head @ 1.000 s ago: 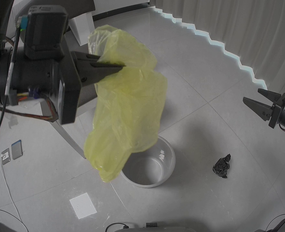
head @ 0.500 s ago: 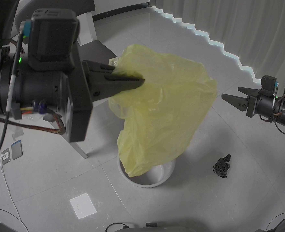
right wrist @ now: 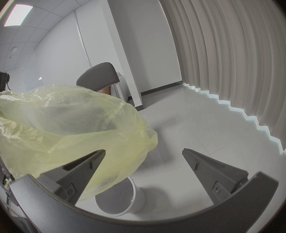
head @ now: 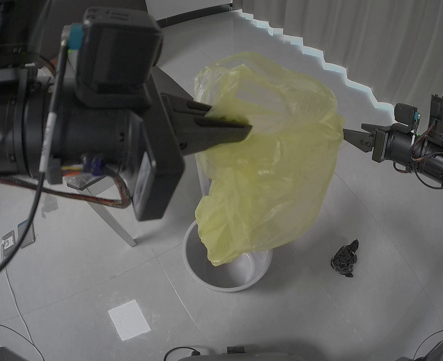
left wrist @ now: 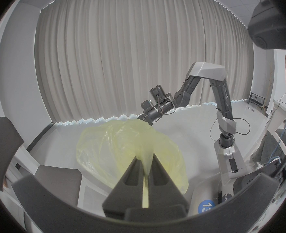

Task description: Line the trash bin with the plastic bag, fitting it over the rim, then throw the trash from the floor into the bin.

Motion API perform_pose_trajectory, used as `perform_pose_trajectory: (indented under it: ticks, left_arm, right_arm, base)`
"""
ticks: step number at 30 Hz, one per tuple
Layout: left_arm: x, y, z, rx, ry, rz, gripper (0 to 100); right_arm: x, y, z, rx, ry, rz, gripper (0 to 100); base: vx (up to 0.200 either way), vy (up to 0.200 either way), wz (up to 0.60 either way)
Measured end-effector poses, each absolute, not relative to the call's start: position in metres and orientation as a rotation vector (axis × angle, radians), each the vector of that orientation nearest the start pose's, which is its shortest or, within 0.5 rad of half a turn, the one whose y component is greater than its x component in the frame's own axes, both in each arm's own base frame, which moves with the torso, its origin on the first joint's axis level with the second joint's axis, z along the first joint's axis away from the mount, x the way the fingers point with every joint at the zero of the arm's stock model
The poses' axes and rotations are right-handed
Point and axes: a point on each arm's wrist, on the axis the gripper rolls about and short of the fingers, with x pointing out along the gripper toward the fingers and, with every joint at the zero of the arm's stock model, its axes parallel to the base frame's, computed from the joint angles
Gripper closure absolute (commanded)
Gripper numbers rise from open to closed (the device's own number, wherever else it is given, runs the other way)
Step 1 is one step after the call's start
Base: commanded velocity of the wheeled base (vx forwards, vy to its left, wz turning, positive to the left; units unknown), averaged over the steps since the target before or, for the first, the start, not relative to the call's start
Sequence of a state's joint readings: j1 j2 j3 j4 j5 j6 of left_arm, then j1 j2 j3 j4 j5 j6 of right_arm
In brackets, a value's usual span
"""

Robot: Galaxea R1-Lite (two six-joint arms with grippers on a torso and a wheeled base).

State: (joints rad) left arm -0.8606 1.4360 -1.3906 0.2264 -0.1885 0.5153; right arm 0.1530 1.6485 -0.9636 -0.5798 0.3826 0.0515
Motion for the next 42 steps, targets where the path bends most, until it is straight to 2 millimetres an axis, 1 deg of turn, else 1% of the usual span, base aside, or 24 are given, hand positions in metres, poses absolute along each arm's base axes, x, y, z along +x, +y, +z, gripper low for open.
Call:
perform_pose_trajectory:
  ticks: [5, 10, 13, 17, 20, 28, 34, 40, 42]
  left_arm:
    - [0.159, -0.185, 0.337, 0.564, -0.004, -1.076, 100]
    - [0.163, -0.187, 0.336, 0.566, 0.004, -1.07, 100]
    - [0.165, -0.187, 0.335, 0.566, 0.007, -1.066, 100]
    - [0.166, -0.187, 0.338, 0.563, -0.001, -1.061, 100]
    - [0.166, -0.187, 0.339, 0.562, -0.006, -1.057, 100]
    - [0.169, -0.186, 0.343, 0.554, -0.028, -1.032, 100]
    - [0.173, -0.185, 0.344, 0.549, -0.039, -1.017, 100]
    - [0.176, -0.183, 0.345, 0.548, -0.039, -1.0, 100]
    - [0.179, -0.181, 0.346, 0.546, -0.041, -0.989, 100]
  right_arm:
    - [0.296, 0.048, 0.246, 0.059, 0.089, 0.536, 0]
    - [0.297, 0.044, 0.258, 0.057, 0.048, 0.543, 0]
    - [0.299, 0.044, 0.259, 0.055, 0.045, 0.541, 0]
    - [0.304, 0.042, 0.252, 0.057, 0.068, 0.534, 0]
    - [0.306, 0.04, 0.242, 0.06, 0.098, 0.524, 0]
    - [0.303, 0.034, 0.229, 0.06, 0.144, 0.505, 0]
    - [0.291, 0.034, 0.216, 0.058, 0.185, 0.51, 0]
    - [0.275, 0.036, 0.21, 0.052, 0.203, 0.522, 0]
    - [0.269, 0.036, 0.211, 0.05, 0.198, 0.526, 0]
  base:
    - [0.0, 0.0, 0.0]
    - [0.0, 0.0, 0.0]
    - [0.0, 0.0, 0.0]
    - [0.0, 0.0, 0.0]
    - [0.0, 0.0, 0.0]
    - [0.0, 0.0, 0.0]
    - [0.0, 0.0, 0.0]
    - [0.0, 0.0, 0.0]
    - [0.0, 0.0, 0.0]
